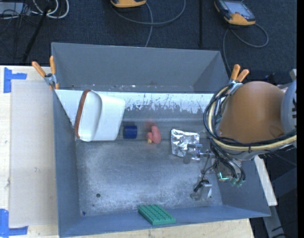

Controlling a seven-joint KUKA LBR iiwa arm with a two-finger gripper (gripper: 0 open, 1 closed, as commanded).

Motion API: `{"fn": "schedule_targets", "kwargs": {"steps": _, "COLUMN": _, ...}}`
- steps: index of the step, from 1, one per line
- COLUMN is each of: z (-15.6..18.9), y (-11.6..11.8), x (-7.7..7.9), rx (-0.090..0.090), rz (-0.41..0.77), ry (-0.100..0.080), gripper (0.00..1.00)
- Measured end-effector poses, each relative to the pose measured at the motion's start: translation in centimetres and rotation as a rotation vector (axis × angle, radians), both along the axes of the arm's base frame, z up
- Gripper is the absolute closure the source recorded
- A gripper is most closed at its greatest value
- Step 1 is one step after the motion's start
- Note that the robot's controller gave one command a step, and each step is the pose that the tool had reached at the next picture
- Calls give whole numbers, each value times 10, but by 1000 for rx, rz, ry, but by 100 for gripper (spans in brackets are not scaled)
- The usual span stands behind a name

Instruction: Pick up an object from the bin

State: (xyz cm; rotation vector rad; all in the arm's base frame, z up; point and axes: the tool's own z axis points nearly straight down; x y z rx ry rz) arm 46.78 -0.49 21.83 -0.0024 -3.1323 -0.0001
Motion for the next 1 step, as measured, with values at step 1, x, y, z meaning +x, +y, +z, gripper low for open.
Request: {"fn": "schedule_targets", "kwargs": {"steps": 1, "z": -148, "y": -114, "x": 9, "rx": -1, "rz": 281, "ry": -20, "gripper": 0}}
